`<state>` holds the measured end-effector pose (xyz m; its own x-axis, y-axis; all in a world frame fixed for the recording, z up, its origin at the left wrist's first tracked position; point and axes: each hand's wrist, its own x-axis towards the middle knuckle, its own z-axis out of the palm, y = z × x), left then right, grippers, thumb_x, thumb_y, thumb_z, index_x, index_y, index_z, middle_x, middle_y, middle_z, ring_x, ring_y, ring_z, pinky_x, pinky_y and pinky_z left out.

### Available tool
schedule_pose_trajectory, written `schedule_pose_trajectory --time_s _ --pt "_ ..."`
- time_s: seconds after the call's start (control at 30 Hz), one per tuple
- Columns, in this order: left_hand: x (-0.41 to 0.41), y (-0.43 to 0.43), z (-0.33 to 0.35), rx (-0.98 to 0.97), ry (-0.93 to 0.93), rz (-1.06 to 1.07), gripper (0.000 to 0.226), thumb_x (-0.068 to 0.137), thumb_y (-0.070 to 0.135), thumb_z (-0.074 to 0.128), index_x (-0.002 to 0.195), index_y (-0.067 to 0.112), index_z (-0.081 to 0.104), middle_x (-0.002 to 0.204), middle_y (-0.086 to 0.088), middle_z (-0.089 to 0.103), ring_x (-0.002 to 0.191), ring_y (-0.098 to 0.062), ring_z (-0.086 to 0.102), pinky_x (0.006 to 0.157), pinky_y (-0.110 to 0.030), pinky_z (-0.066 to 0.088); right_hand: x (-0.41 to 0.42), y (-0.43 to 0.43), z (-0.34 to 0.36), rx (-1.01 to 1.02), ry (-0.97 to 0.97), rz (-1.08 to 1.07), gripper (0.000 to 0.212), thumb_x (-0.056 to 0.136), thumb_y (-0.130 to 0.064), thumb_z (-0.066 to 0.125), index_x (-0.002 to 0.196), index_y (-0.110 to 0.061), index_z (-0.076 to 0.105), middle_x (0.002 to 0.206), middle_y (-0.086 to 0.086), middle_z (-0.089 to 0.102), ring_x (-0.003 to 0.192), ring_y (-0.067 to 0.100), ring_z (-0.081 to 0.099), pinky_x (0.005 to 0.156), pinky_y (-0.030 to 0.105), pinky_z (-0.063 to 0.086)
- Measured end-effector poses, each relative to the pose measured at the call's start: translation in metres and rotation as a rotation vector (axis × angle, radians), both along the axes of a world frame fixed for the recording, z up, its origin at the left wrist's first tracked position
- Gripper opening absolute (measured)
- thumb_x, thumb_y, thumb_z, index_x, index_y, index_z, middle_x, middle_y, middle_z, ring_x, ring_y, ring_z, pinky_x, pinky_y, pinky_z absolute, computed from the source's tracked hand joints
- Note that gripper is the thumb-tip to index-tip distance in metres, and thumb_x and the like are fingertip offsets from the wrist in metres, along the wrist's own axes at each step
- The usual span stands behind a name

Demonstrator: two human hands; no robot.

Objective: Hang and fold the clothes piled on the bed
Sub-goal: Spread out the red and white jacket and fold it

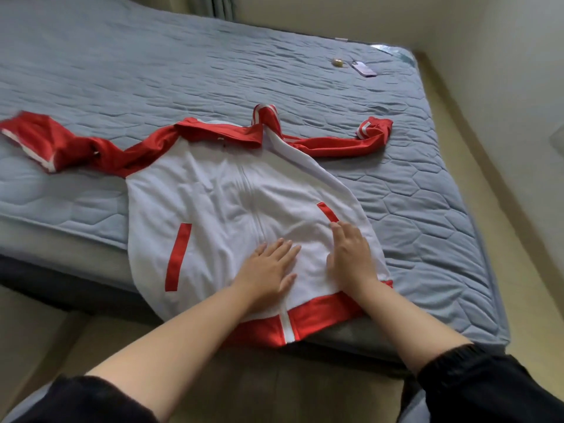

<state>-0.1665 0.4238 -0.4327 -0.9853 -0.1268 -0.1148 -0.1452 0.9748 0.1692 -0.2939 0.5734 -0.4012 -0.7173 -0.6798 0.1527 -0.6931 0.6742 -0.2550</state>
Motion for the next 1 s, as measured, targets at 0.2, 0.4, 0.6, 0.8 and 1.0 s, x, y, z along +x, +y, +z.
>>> schedule_pose_trajectory --time_s 0.2,0.4,0.6,0.8,1.0 --pt "0.060 -0.068 -0.002 -0.152 0.007 0.250 0.057 0.100 0.045 0.023 0.152 0.025 0.015 0.161 0.001 0.008 0.148 -0.016 0.000 0.116 -0.044 -0.003 0.047 -0.092 -0.010 0.049 -0.141 0.215 0.056 0.094 -0.019 0.045 0.146 -0.008 0.029 0.154 0.015 0.026 0.142 0.025 0.023 0.115 0.031 0.013" --pt "0.123 -0.129 -0.011 -0.048 -0.021 0.790 0.065 0.097 0.055 0.016 0.153 0.025 0.002 0.161 0.000 -0.002 0.148 -0.018 -0.004 0.118 -0.046 0.002 0.067 -0.124 -0.035 0.198 -0.251 0.151 0.058 0.099 -0.035 0.031 0.152 -0.018 0.014 0.161 0.004 0.006 0.148 0.019 0.003 0.117 0.044 0.002" --pt "0.123 -0.142 0.009 0.436 0.450 1.212 0.072 0.092 0.035 0.056 0.151 0.016 0.019 0.148 -0.011 0.038 0.132 -0.030 0.039 0.103 -0.043 0.039 0.063 -0.131 -0.053 0.299 -0.217 0.131 0.061 0.098 -0.042 0.022 0.153 -0.023 0.004 0.161 0.001 -0.002 0.148 0.017 -0.003 0.117 0.046 -0.003" --pt "0.129 -0.146 0.018 0.696 0.559 1.307 0.048 0.097 0.016 0.046 0.144 0.019 0.037 0.134 -0.010 0.052 0.117 -0.028 0.051 0.089 -0.037 0.044 0.064 -0.133 -0.054 0.246 -0.190 0.095 0.060 0.097 -0.042 0.024 0.153 -0.025 0.009 0.161 -0.002 0.002 0.148 0.015 0.000 0.117 0.046 -0.002" --pt "0.127 -0.135 0.006 -0.288 0.226 0.845 0.079 0.089 0.021 0.050 0.152 0.025 0.003 0.143 -0.011 0.029 0.131 -0.028 0.028 0.104 -0.042 0.029 0.052 -0.143 -0.042 0.239 -0.175 0.136 0.058 0.098 -0.041 0.028 0.152 -0.023 0.015 0.161 -0.001 0.006 0.147 0.014 0.003 0.115 0.055 0.007"
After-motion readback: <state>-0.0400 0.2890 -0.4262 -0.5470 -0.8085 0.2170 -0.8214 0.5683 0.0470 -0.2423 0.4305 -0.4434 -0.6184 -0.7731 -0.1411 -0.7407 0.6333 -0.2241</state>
